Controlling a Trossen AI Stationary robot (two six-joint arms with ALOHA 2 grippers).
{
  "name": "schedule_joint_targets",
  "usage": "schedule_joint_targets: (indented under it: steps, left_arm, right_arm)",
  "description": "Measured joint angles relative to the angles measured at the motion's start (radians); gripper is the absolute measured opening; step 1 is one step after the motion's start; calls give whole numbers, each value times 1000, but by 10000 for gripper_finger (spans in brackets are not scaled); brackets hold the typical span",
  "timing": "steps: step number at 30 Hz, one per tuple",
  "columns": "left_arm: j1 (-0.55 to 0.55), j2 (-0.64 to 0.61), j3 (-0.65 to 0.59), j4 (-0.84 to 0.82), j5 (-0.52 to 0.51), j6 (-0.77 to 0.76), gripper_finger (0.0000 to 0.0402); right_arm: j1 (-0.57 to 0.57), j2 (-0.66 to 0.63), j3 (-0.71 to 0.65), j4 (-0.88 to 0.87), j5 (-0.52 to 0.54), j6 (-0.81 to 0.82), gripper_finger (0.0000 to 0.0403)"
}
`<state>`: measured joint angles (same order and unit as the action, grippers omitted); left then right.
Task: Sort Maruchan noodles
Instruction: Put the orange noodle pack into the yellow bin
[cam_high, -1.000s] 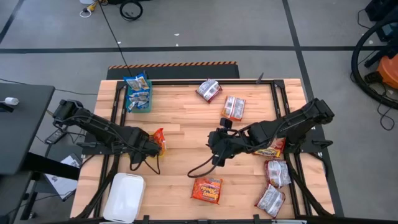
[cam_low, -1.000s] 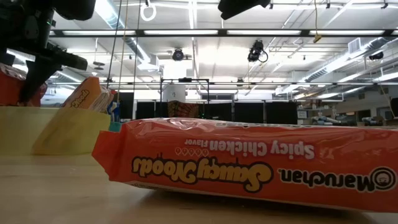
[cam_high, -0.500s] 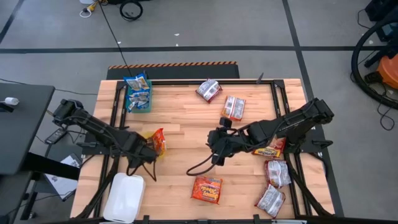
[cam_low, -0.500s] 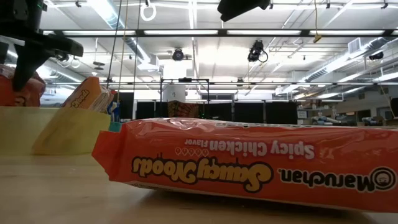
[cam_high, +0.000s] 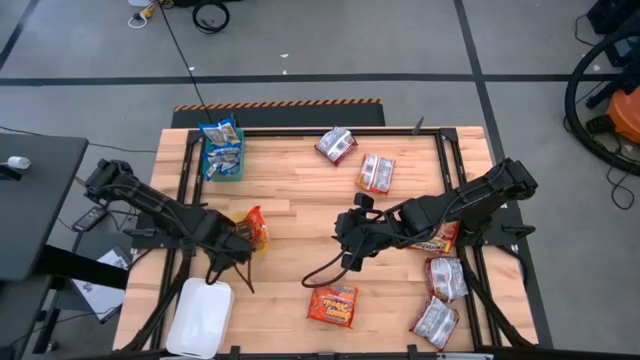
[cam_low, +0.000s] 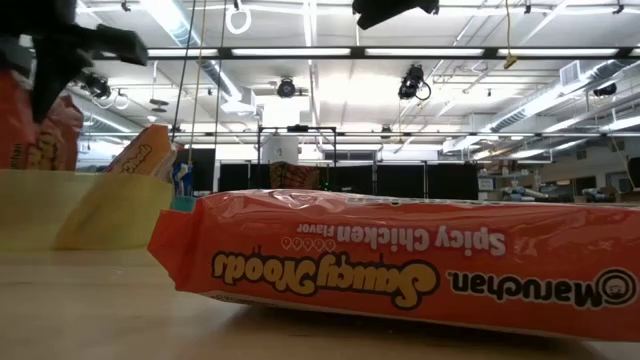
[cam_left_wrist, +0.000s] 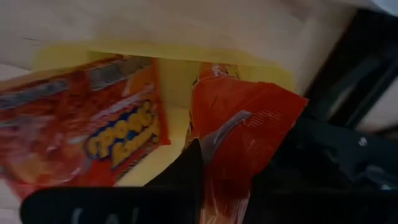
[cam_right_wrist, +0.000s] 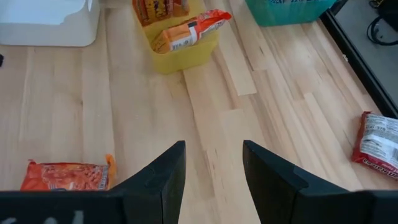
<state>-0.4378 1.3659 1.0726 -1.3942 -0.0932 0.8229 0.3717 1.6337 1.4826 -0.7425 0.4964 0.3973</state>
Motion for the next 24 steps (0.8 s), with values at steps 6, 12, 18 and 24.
schedule_joint_targets:
  steps: [6, 12, 18, 24]
  left_arm:
    - [82, 0, 1, 119, 20, 37, 67]
    - [144, 0, 0, 202, 17, 1, 87]
    - [179, 1, 0, 225, -16, 142, 116]
    - [205, 1, 0, 323, -37, 188, 150]
  right_arm:
    - [0, 0, 0, 9, 0, 1, 165]
    - [3, 0, -23, 38, -35, 0, 165]
    - [2, 1, -104, 138, -58, -15, 165]
    - [0, 1, -152, 190, -72, -22, 165]
